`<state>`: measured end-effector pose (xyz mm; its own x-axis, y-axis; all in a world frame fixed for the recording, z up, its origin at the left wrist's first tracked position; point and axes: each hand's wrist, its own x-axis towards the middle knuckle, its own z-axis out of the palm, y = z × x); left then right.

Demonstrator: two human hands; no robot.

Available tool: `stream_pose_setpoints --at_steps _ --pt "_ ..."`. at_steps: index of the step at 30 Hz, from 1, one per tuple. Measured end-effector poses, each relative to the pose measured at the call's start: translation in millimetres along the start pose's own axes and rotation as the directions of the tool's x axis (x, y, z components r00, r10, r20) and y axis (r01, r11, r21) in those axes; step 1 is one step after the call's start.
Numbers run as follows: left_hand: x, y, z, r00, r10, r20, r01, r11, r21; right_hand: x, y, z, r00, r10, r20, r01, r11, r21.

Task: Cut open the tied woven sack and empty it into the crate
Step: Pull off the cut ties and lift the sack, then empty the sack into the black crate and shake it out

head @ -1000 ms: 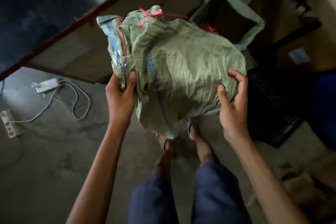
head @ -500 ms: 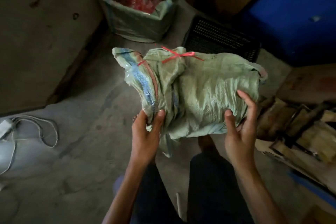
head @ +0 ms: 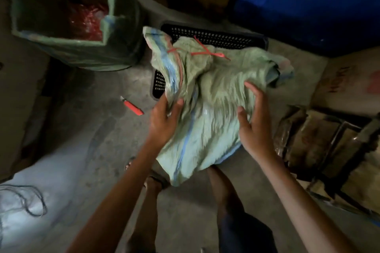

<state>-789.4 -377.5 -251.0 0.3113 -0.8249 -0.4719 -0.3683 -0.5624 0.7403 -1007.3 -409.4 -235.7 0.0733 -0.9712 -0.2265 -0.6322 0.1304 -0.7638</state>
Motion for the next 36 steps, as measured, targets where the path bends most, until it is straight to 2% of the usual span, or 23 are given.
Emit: stream_pose_setpoints --at_steps 2,5,9,12,16,18,20,22,23,24,26,28,30,32,34,36 --pt "42.2 -9.9 17.4 1.000 -0.015 0.027 0.015 1.000 0.002 35.6 32.5 8.9 0.999 0.025 0.022 -0.025 0.999 -0.024" --pt "94.2 -22.6 34.9 0.997 -0.082 0.014 0.080 0.992 0.099 81.0 76.6 23.0 0.982 0.170 0.083 -0.159 0.980 -0.123" --pt "138.9 -32.5 44.0 0.953 -0.303 -0.020 0.302 0.937 0.177 112.3 110.0 32.1 0.890 0.447 0.084 -0.411 0.869 -0.275" --pt "158.0 -43.9 52.8 0.947 -0.316 0.064 0.295 0.929 0.225 116.6 117.9 41.6 0.905 0.405 0.131 -0.324 0.855 -0.406" --pt "157.7 -56.0 68.5 0.936 -0.309 0.170 0.308 0.951 0.031 102.0 127.8 70.0 0.916 0.262 0.303 -0.132 0.912 -0.389" --pt "155.7 -62.9 77.1 0.931 -0.313 0.189 0.328 0.943 -0.054 92.2 138.0 83.9 0.894 0.253 0.370 -0.103 0.919 -0.380" --pt "156.8 -70.4 85.5 0.923 -0.307 0.231 0.326 0.944 -0.049 85.3 151.2 96.3 0.871 0.284 0.401 -0.112 0.910 -0.399" --pt "152.8 -79.7 93.8 0.949 -0.225 0.219 0.231 0.973 -0.001 82.0 163.8 107.1 0.839 0.349 0.419 -0.138 0.879 -0.456" --pt "148.8 -86.1 98.1 0.979 -0.105 0.173 0.088 0.991 0.103 82.0 169.7 111.8 0.823 0.375 0.426 -0.145 0.865 -0.481" --pt "145.3 -96.0 103.3 0.993 0.044 0.109 -0.069 0.967 0.245 83.1 174.6 115.9 0.808 0.395 0.437 -0.145 0.853 -0.502" --pt "135.0 -110.5 111.0 0.966 0.252 0.050 -0.247 0.857 0.453 85.7 188.1 125.9 0.787 0.407 0.465 -0.113 0.835 -0.539" --pt "130.3 -120.2 116.5 0.938 0.320 0.136 -0.337 0.739 0.583 89.0 202.4 136.7 0.799 0.371 0.473 -0.026 0.808 -0.589" --pt "137.6 -139.4 124.4 0.935 0.213 0.282 -0.353 0.599 0.719 94.2 217.7 147.8 0.822 0.318 0.472 0.046 0.789 -0.613" --pt "154.6 -152.6 127.7 0.941 -0.013 0.337 -0.295 0.455 0.840 98.5 230.3 156.7 0.831 0.300 0.468 0.073 0.776 -0.626" --pt "177.6 -175.3 130.2 0.925 -0.218 0.312 -0.221 0.359 0.907 103.7 245.7 167.2 0.792 0.363 0.491 0.052 0.761 -0.647" --pt "194.5 -188.0 128.5 0.878 -0.346 0.330 -0.213 0.336 0.918 106.8 255.2 170.5 0.720 0.446 0.532 0.015 0.755 -0.655"
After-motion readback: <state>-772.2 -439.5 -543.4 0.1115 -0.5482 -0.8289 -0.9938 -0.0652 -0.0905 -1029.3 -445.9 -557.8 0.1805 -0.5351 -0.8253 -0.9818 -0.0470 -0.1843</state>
